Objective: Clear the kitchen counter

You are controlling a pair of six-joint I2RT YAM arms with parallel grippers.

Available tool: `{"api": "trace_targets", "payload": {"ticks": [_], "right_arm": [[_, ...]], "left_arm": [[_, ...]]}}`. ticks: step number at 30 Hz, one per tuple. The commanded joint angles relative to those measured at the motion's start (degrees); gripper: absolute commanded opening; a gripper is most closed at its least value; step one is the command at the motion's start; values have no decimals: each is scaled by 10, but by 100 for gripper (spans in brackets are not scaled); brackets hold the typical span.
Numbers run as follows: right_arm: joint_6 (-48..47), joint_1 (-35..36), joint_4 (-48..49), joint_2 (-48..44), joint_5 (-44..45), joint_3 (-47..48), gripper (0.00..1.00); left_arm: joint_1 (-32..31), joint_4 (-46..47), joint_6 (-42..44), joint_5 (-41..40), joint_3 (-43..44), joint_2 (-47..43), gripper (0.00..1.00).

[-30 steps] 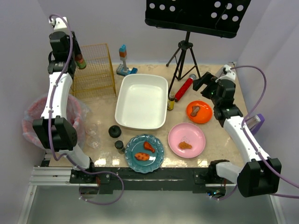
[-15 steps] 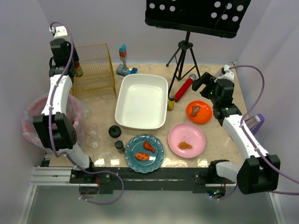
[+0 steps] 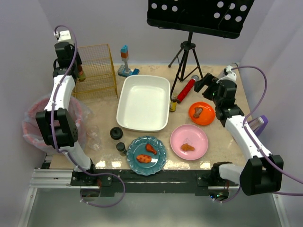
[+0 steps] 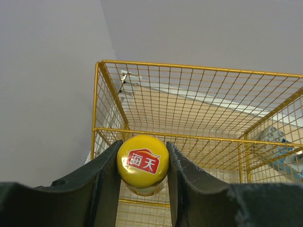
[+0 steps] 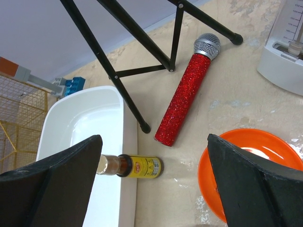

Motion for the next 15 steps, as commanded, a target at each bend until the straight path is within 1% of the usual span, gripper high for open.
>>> {"api": "trace_targets", "payload": {"ticks": [1,10,11,15], "right_arm": [[-3,-3,23,3,-11,9,98],[-2,-3,26,9,-29,9,98],[-1,-3,26,10,-29,9,98],[-3,-3,25,9,-29,10,98]], "left_arm": [[5,67,-14,-22,18,-4,0],[5,67,-19,-20,0,7,0],[5,48,-20,-20,-4,9,0],[5,37,-26,-21,-7,11,0]]}}
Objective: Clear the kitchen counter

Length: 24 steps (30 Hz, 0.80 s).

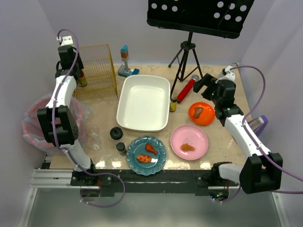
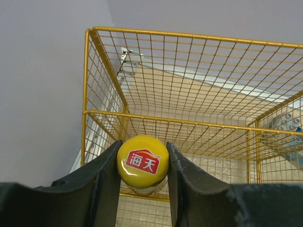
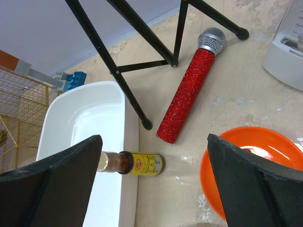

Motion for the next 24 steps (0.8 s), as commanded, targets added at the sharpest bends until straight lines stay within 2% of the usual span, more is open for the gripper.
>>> {"api": "trace_targets", "payload": {"ticks": [1,10,24], "right_arm": [[-2,-3,23,-3,-15,10,98],[-3,-3,22,-5,-19,12,98],[-6,-3,18,-12,-25,12,98]], "left_arm": [[4,50,-14,-7,8,-10,0],[5,25,-26,-6,8,1,0],[5,12,-31,-4,-9,-7,34]]}}
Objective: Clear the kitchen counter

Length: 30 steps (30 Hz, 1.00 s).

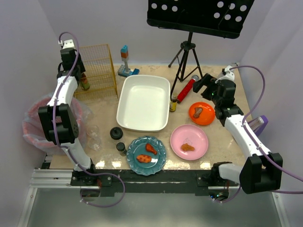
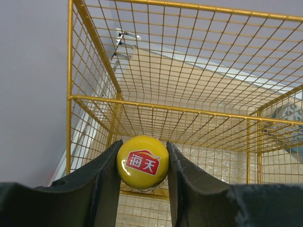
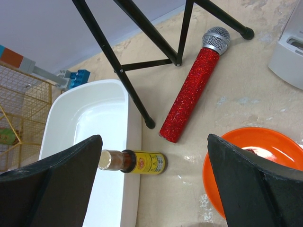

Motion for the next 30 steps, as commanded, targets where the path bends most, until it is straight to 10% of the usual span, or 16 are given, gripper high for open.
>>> {"api": "trace_targets", "payload": {"ticks": [1,20,30], "right_arm": [[-6,-3,16,-13,-14,11,98],[-9,-3,16,-20,-17,7,98],[-10,-3,4,-25,-6,16,98]], "left_arm": [[5,26,-5,-5,2,-24,36],[5,-9,-8,-12,24,-47,85],[4,-46,-17,-6,45,-124,91]]}}
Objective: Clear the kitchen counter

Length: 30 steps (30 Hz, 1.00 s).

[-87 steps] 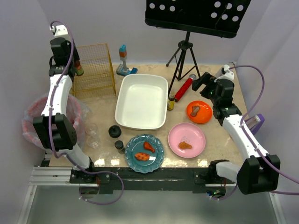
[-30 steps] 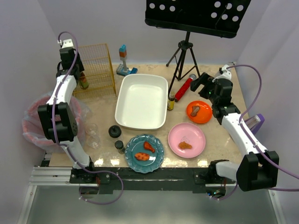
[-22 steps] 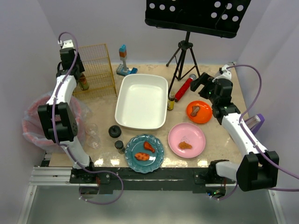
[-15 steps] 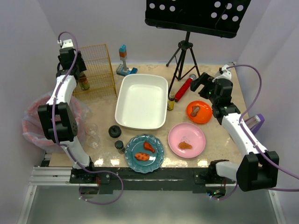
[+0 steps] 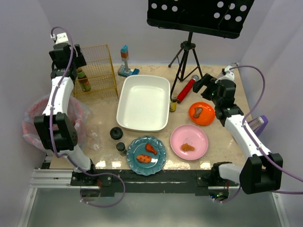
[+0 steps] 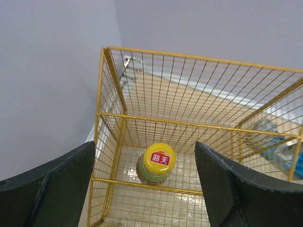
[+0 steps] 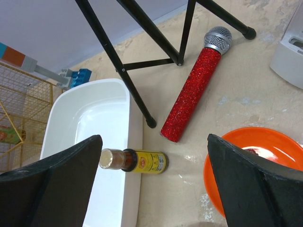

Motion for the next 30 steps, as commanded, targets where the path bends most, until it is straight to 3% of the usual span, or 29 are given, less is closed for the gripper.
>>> {"api": "trace_targets", "payload": {"ticks": [1,6,10,22,30], "right_arm": [[-7,-3,-1,-24,7,19,99],[-10,-3,-43,-20,56,46,99],[-24,-3,-65,-16,34,66,98],[22,-3,-91,-69,-2,53,98],[32,-3,-140,-83,14,54,96]], "left_arm": [[3,-15,-15,1,34,-70,91],[1,-54,-14,10,31,-123,91],[-26,-78,-17,45,17,-166,93],[-275,-44,-49,123,-88,-235,88],[-448,32,-53,125,-130,-167,87]]}}
